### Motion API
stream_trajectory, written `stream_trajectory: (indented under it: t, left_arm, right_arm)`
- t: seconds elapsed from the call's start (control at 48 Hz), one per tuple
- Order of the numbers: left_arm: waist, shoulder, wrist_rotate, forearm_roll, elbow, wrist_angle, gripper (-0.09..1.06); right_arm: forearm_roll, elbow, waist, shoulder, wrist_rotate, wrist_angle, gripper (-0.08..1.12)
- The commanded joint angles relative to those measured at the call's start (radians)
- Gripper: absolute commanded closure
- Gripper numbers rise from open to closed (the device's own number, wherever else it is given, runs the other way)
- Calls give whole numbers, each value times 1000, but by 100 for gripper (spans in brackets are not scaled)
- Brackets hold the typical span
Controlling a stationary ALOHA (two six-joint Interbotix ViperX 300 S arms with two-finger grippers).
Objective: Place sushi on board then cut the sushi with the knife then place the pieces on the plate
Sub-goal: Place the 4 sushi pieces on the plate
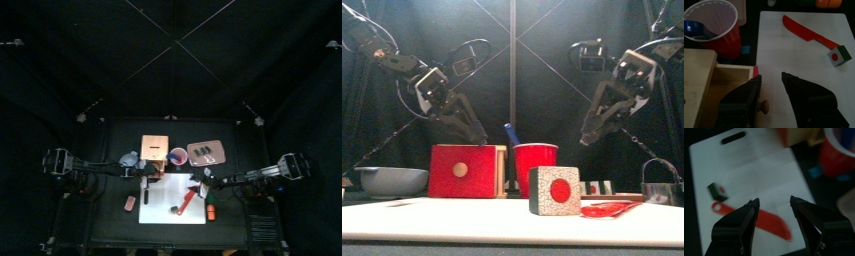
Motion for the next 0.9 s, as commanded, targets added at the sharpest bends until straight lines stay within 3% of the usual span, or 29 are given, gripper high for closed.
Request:
stream_trajectory:
  t: [0.021,0.396,0.896]
  left_arm:
    - [3,-26,-2,0,-15,-6,21]
    - [3,-32,-2,-2,-17,-6,22]
    - [-3,-31,-2,-2,-12,-6,22]
  right_arm:
    - [-20,-101,54,41,-3,-41,18]
    - [-75,-212,132,241,-3,-84,18]
    - [-163,-261,100,285,-3,-64,18]
